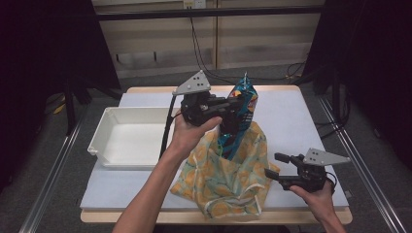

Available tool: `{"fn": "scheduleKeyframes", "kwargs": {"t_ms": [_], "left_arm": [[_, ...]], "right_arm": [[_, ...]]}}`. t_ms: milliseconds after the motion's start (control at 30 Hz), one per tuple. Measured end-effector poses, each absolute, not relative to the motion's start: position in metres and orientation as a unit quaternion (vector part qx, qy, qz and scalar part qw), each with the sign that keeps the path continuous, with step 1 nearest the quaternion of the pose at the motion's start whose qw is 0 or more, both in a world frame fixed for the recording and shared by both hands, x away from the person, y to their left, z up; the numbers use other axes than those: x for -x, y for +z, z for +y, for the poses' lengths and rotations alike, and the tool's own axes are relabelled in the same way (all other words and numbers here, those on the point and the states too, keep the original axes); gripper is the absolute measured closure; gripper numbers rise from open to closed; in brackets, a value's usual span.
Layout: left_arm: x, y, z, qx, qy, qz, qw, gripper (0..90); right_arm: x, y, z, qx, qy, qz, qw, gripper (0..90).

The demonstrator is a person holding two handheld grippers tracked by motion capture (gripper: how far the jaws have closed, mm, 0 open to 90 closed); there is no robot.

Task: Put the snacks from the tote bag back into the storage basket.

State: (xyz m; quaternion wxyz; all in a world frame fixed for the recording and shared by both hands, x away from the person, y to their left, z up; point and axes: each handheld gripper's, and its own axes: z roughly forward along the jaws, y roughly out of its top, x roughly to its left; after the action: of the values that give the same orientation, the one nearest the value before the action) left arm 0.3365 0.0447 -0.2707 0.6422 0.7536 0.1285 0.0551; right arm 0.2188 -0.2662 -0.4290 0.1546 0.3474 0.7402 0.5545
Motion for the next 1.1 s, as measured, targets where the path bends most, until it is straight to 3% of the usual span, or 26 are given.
{"fn": "scheduleKeyframes", "kwargs": {"t_ms": [1100], "left_arm": [[-0.355,-0.228,0.080,-0.726,0.072,0.135,0.670,88.8]], "right_arm": [[-0.220,-0.429,-0.271,-0.356,0.556,0.734,0.157,25.9]]}}
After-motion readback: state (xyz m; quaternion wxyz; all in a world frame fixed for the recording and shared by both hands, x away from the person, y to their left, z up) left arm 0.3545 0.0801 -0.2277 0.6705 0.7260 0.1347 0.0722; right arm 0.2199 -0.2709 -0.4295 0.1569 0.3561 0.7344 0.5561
